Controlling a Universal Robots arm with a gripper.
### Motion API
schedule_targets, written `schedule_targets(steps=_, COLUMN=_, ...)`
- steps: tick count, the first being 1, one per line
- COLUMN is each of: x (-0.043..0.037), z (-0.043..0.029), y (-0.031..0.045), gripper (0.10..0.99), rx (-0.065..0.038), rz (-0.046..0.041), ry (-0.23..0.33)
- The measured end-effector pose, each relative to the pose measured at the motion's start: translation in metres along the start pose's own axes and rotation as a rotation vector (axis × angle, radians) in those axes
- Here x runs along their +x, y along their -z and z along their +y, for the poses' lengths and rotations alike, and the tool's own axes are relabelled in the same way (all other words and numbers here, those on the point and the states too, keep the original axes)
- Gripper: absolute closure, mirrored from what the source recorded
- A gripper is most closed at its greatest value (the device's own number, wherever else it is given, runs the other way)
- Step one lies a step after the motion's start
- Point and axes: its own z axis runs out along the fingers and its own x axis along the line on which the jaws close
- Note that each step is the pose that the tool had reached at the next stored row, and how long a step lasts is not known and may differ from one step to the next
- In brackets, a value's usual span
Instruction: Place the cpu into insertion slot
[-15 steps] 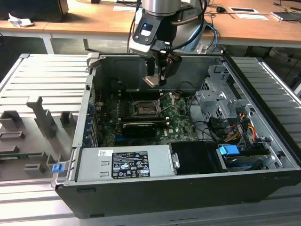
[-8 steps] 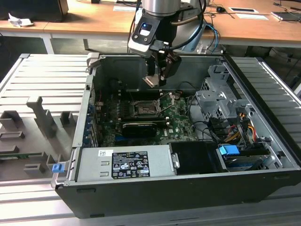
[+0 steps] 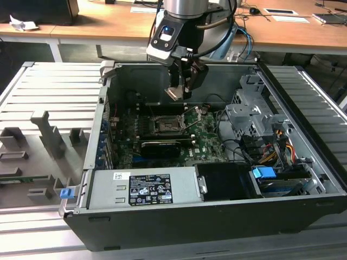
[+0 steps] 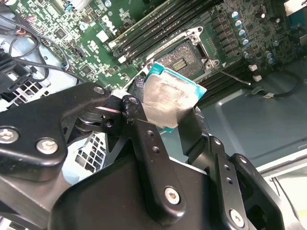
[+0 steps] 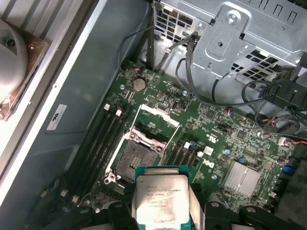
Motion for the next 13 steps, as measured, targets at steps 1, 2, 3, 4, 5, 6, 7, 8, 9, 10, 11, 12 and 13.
schedule_targets(steps=1, x=0.0, z=0.0, y=-0.0001, gripper=0.557, rx=0.0, rz=-0.0001, ry=-0.002)
schedule_targets(steps=2, x=0.0, z=0.0, y=-0.0002, gripper=0.557, rx=0.0, rz=-0.0002, ry=-0.004)
schedule_targets(steps=3, x=0.0, z=0.0, y=-0.0005, gripper=0.557, rx=0.0, rz=-0.0003, ry=-0.004)
schedule_targets(steps=4, x=0.0, z=0.0, y=-0.0008, gripper=0.557, rx=0.0, rz=-0.0003, ry=-0.004)
schedule_targets(steps=5, x=0.0, z=0.0, y=-0.001, gripper=0.557, rx=0.0, rz=-0.0003, ry=-0.004)
schedule_targets(steps=6, x=0.0, z=-0.0001, y=-0.0011, gripper=0.557, rx=0.0, rz=-0.0003, ry=-0.004)
schedule_targets(steps=7, x=0.0, z=-0.0001, y=-0.0014, gripper=0.557, rx=0.0, rz=-0.0003, ry=-0.004)
schedule_targets(steps=8, x=0.0, z=-0.0001, y=-0.0016, gripper=0.557, rx=0.0, rz=-0.0003, ry=-0.004)
schedule_targets(steps=9, x=0.0, z=-0.0001, y=-0.0019, gripper=0.557, rx=0.0, rz=-0.0002, ry=-0.004)
schedule_targets(steps=10, x=0.0, z=-0.0001, y=-0.0022, gripper=0.557, rx=0.0, rz=-0.0002, ry=-0.004)
schedule_targets(steps=11, x=-0.0001, z=-0.0001, y=-0.0023, gripper=0.557, rx=0.0, rz=-0.0003, ry=-0.004)
schedule_targets(steps=12, x=0.0, z=-0.0002, y=-0.0029, gripper=0.557, rx=0.0, rz=-0.0003, ry=-0.004)
schedule_targets(steps=13, x=-0.0001, z=-0.0002, y=-0.0034, gripper=0.557, rx=0.0, rz=-0.0002, ry=-0.004)
